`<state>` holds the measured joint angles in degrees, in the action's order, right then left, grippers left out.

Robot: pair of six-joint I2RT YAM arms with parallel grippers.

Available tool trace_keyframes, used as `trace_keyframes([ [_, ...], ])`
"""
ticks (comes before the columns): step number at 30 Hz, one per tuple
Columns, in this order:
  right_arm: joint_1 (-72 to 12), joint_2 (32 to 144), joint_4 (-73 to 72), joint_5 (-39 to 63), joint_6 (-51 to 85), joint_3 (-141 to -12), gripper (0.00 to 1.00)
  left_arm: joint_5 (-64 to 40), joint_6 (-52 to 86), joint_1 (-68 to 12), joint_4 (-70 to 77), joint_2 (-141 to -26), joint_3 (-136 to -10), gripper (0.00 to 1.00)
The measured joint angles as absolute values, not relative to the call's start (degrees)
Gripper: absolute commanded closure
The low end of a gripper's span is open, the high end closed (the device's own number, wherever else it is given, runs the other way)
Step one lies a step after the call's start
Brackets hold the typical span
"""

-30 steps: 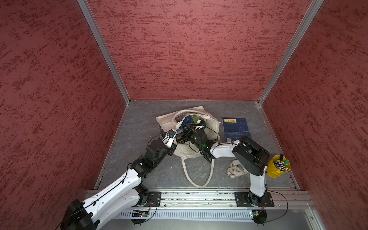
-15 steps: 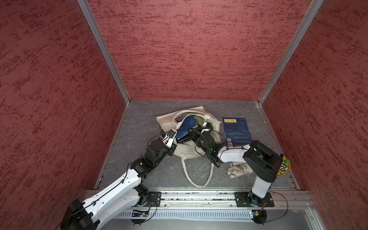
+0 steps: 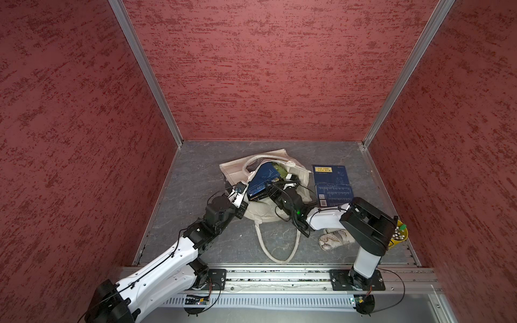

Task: Take out the books from the canvas bag
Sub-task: Pick up the book from the canvas bag.

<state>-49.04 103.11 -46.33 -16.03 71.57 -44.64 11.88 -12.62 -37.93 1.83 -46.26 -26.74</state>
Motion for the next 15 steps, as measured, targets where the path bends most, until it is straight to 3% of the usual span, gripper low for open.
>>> trace_keyframes([
  [8,-49.17,104.4,-47.7,-16.25,72.86,-44.69,1.0,11.88,-12.6,-37.93,1.78,-46.26,-26.68,1.0],
  [15,-49.25,102.32,-46.39,-16.34,73.08,-44.07,1.0,11.86,-12.43,-37.93,1.8,-46.26,-26.68,1.0],
])
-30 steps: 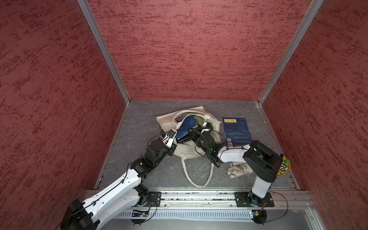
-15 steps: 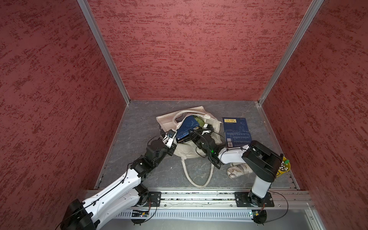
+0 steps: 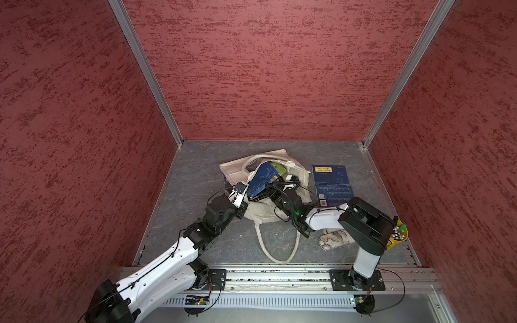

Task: Take out the books from the canvas bag
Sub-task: Pick up the book from the canvas bag.

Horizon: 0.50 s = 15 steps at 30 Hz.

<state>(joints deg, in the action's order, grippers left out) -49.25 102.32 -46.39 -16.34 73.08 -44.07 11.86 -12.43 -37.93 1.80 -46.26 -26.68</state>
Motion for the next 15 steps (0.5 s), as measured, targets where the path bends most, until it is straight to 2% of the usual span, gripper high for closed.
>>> trace_keyframes([
  [4,-49.3,97.8,-43.27,-16.38,73.08,-42.59,1.0,11.86,-12.38,-37.93,1.87,-46.26,-26.68,1.0],
  [9,-49.3,96.68,-42.19,-16.32,73.12,-41.8,0.83,11.88,-12.27,-37.91,1.98,-46.26,-26.68,1.0],
  [15,-49.3,98.76,-43.57,-14.92,73.08,-41.82,0.77,11.9,-12.27,-37.89,2.13,-46.26,-26.68,1.0],
])
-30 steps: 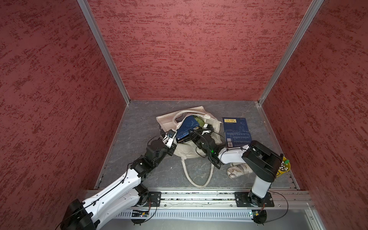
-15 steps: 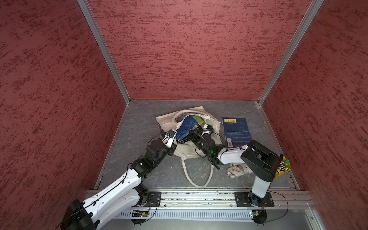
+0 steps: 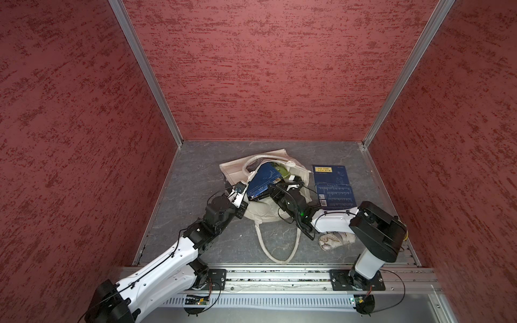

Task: Take out the books from the canvas bag
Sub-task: Pick up the book from the canvas bag.

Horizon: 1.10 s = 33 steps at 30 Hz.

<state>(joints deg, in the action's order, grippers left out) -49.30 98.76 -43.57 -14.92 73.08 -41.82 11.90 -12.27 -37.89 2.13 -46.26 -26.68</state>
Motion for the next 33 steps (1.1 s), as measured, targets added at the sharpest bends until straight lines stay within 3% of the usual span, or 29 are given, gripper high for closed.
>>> trace_keyframes([
  [4,-49.3,100.09,-45.04,-14.09,73.1,-41.85,0.77,11.9,-12.27,-37.87,2.15,-46.26,-26.68,1.0],
  [7,-49.3,100.92,-46.33,-13.67,73.32,-41.85,0.7,11.9,-12.25,-37.87,2.15,-46.26,-26.68,1.0],
  [12,-49.17,103.09,-48.62,-12.43,73.93,-42.57,0.68,11.88,-12.25,-37.87,2.15,-46.26,-26.68,1.0],
  [16,-48.69,105.65,-50.81,-11.27,75.07,-43.68,0.76,11.9,-12.25,-37.87,2.15,-46.26,-26.68,1.0],
  [20,-48.58,106.72,-51.37,-10.96,76.12,-43.7,0.77,11.88,-12.25,-37.89,2.13,-46.26,-26.68,1.0],
  [24,-48.36,106.72,-51.75,-11.0,77.34,-43.7,0.97,11.88,-12.23,-37.89,2.13,-46.26,-26.68,1.0],
  [33,-48.16,99.68,-47.07,-11.57,76.01,-40.77,1.0,11.86,-12.23,-37.87,2.13,-46.28,-26.65,1.0],
])
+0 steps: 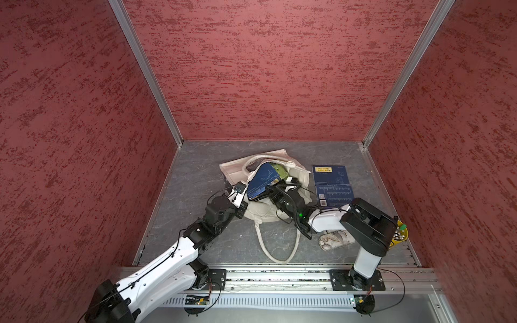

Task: Take out the books from the canvas bag
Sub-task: Pick up the book from the canvas bag.

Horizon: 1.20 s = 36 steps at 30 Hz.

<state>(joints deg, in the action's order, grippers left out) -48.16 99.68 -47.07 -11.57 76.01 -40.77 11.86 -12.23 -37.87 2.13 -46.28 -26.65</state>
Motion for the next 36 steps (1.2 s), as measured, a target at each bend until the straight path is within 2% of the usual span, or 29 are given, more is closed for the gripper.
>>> trace_keyframes([
  [4,-48.16,93.38,-41.93,-12.29,73.93,-39.31,1.0,11.86,-12.23,-37.87,2.17,-46.26,-26.65,1.0],
  [7,-48.16,89.93,-38.54,-12.8,72.55,-38.92,0.86,11.86,-12.21,-37.82,2.17,-46.26,-26.65,0.99],
  [14,-47.55,89.73,-37.36,-12.08,70.24,-38.92,0.69,11.86,-11.84,-37.76,2.24,-46.28,-26.65,0.97],
  [18,-46.61,91.96,-39.31,-10.04,70.22,-38.98,0.68,11.88,-11.81,-37.76,2.26,-46.28,-26.65,0.97],
  [21,-45.98,94.02,-40.62,-8.62,70.65,-39.05,0.55,11.88,-11.81,-37.76,2.24,-46.28,-26.65,0.97],
  [26,-45.63,96.12,-43.24,-7.11,71.59,-39.07,0.55,11.84,-11.81,-37.65,2.26,-46.28,-26.65,0.96],
  [30,-45.54,98.17,-44.38,-7.07,72.69,-39.97,0.63,11.86,-11.81,-37.6,2.35,-46.26,-26.65,0.96],
  [36,-45.19,102.08,-46.92,-7.07,74.74,-40.66,0.69,11.86,-11.81,-37.6,2.39,-46.28,-26.65,0.95],
])
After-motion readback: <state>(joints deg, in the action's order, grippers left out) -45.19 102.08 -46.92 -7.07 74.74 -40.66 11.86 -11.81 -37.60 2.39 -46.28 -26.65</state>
